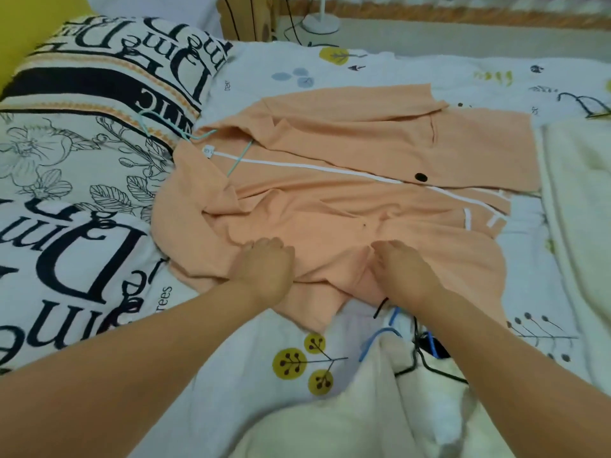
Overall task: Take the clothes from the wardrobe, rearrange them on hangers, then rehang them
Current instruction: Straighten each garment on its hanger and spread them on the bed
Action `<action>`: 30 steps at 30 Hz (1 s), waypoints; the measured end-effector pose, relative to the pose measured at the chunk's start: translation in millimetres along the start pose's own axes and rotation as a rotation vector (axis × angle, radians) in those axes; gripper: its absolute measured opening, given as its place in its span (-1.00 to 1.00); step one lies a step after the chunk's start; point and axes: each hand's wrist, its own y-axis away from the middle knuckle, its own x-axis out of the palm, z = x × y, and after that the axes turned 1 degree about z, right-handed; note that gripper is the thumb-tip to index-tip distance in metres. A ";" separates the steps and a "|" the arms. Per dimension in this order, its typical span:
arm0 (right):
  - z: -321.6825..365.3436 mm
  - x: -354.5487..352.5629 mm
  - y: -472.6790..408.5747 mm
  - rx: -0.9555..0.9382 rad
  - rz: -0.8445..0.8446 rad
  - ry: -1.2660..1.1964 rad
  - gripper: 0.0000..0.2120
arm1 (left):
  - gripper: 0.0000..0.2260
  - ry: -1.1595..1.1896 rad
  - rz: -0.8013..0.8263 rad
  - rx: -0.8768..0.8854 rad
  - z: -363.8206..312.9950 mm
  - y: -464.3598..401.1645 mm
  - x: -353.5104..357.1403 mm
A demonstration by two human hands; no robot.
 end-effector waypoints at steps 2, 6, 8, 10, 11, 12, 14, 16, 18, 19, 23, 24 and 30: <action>-9.5 -6.3 32.9 0.044 -0.095 -0.049 -0.66 | -0.73 0.111 -0.060 0.041 -22.9 24.8 -2.9; -39.4 -1.9 106.0 0.135 -0.061 0.100 -0.74 | -0.78 0.438 0.039 0.027 -65.4 84.6 6.9; -53.7 5.9 140.0 0.208 -0.041 0.169 -0.70 | -0.80 0.449 0.016 0.030 -86.0 111.7 15.6; -63.4 13.9 167.8 0.255 -0.018 0.223 -0.62 | -0.76 0.428 0.045 0.045 -103.4 133.5 24.9; -66.6 17.5 178.4 0.261 -0.008 0.242 -0.58 | -0.70 0.414 0.104 0.045 -109.4 141.8 29.9; -68.5 19.9 186.8 0.259 -0.005 0.255 -0.54 | -0.64 0.396 0.167 0.035 -113.4 148.1 34.1; -70.0 21.1 197.3 0.245 -0.015 0.260 -0.47 | -0.59 0.375 0.201 0.003 -117.7 155.1 36.2; -69.2 17.2 205.3 0.239 -0.049 0.238 -0.43 | -0.58 0.378 0.131 -0.006 -120.5 159.7 31.4; -68.2 9.6 215.7 0.231 -0.104 0.192 -0.43 | -0.58 0.350 0.041 0.021 -122.6 167.2 23.2; -67.6 4.7 222.2 0.230 -0.132 0.151 -0.43 | -0.59 0.329 0.009 0.036 -123.7 172.7 17.9; -59.9 -24.4 257.4 0.215 -0.169 -0.058 -0.51 | -0.70 0.342 -0.073 0.048 -127.6 201.8 -11.8; -56.4 -34.0 267.9 0.191 -0.158 -0.066 -0.57 | -0.73 0.360 -0.087 0.047 -127.9 211.0 -21.7; -32.5 -94.4 329.0 0.119 -0.194 -0.178 -0.78 | -0.75 0.565 -0.001 -0.065 -133.7 278.1 -83.1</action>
